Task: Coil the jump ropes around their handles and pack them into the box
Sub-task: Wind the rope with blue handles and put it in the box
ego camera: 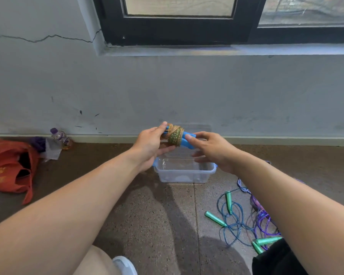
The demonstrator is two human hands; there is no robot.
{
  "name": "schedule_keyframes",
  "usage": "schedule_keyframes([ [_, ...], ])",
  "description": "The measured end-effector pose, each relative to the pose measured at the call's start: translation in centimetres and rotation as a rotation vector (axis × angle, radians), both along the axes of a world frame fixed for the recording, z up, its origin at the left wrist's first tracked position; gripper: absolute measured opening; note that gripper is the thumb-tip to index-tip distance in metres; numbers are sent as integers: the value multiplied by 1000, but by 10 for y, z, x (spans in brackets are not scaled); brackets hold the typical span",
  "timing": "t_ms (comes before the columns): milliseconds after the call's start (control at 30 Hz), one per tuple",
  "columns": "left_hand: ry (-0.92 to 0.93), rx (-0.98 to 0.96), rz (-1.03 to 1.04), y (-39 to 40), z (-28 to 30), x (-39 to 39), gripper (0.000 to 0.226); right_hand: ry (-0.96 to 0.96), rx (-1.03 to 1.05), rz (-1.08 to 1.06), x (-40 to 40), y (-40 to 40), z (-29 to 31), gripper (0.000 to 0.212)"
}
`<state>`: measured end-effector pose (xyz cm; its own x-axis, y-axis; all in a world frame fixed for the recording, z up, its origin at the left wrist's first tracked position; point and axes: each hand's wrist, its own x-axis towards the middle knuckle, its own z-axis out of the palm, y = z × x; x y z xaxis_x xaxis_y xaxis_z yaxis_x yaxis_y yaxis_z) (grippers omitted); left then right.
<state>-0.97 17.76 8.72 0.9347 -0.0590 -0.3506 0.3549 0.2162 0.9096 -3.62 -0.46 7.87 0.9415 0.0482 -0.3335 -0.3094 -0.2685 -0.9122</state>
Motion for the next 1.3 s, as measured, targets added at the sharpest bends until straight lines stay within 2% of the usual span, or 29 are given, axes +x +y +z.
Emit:
schedule_keyframes([
  [100, 40, -17, 32, 2, 1, -11, 26, 99, 220, -46, -7, 3, 4, 38],
  [167, 68, 82, -24, 3, 1, -20, 30, 79, 296, -136, -11, 7, 3, 35],
  [333, 81, 602, -325, 9, 24, -22, 48, 47, 393, -270, -13, 13, -3, 33],
  [500, -65, 965, -475, 8, 31, 3, 45, 28, 357, -329, -4, 18, -26, 29],
  [600, -103, 988, -420, 8, -4, 28, 41, 56, 269, -353, 13, 13, -54, 26],
  [700, -144, 1117, -435, 10, -57, 52, 44, 129, 197, -403, 33, 12, -93, 22],
  [833, -126, 1183, -613, 9, -123, 76, 75, 222, 155, -466, 63, 18, -150, 15],
  [900, -142, 1302, -719, 8, -153, 88, 85, 224, 119, -482, 83, 20, -172, 11],
  [967, -185, 1444, -775, 7, -181, 99, 86, 223, 89, -483, 105, 22, -189, 12],
  [1033, -190, 1493, -786, 5, -204, 110, 93, 227, 12, -473, 125, 21, -203, 14],
  [1200, -59, 1524, -852, -10, -243, 131, 138, 287, -193, -429, 172, 16, -252, 20],
  [1300, 7, 1633, -858, -21, -261, 128, 143, 352, -253, -369, 191, 18, -277, 19],
])
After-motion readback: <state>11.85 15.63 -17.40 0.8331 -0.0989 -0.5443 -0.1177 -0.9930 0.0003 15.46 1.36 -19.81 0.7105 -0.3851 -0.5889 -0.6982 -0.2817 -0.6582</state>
